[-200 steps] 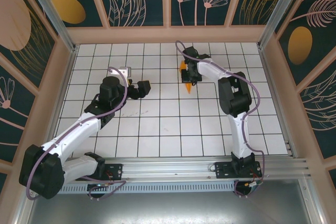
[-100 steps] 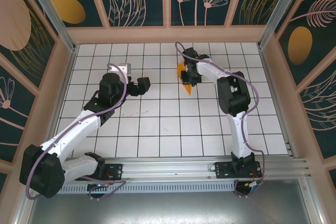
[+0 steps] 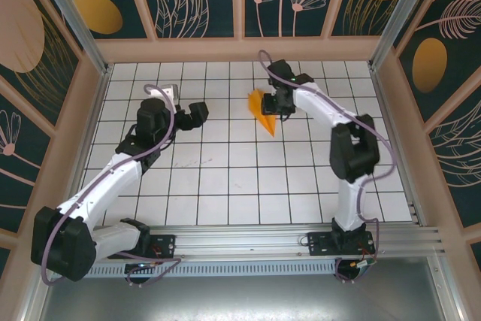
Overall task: Fold a paper plane with a square sheet of paper (fold left side to right side)
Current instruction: Place the paper plane at the top-center of the table, then reset both arms
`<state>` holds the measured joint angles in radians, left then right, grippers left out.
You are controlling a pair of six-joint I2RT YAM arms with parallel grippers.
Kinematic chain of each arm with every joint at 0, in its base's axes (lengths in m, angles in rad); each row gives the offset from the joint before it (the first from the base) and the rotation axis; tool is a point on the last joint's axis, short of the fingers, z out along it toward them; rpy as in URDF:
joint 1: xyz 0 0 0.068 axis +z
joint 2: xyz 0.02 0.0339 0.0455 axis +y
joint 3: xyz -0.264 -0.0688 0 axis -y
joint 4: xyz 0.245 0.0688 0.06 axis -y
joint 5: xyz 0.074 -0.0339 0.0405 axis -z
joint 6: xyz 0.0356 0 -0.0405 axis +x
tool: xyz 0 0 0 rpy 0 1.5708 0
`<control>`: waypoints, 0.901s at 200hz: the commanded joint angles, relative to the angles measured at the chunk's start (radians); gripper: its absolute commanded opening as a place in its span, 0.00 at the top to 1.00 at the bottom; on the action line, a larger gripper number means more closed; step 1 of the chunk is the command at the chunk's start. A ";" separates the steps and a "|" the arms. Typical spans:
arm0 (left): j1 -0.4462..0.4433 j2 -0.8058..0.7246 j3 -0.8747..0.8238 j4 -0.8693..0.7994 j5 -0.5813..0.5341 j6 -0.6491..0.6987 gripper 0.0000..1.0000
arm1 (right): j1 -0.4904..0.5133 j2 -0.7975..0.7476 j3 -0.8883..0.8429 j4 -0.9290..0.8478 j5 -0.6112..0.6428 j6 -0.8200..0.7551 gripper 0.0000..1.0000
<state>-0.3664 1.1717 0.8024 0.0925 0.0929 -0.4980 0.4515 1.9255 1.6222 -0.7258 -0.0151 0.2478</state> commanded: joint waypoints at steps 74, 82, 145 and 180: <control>0.141 -0.059 -0.151 0.245 -0.430 0.076 0.01 | -0.230 -0.656 -0.800 0.725 0.216 0.002 0.05; 0.141 -0.062 -0.194 0.305 -0.488 0.109 0.01 | -0.267 -0.678 -0.861 0.790 0.225 -0.002 0.02; 0.163 0.006 -0.419 0.617 -0.639 0.369 0.01 | -0.419 -0.663 -1.267 1.416 0.256 -0.150 0.01; 0.218 0.098 -0.495 0.840 -0.526 0.428 0.01 | -0.452 -0.559 -1.374 1.767 0.141 -0.190 0.01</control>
<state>-0.1844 1.2213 0.3534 0.7044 -0.4812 -0.1558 0.0151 1.3121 0.2802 0.6720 0.1989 0.1131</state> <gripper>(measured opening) 0.986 0.989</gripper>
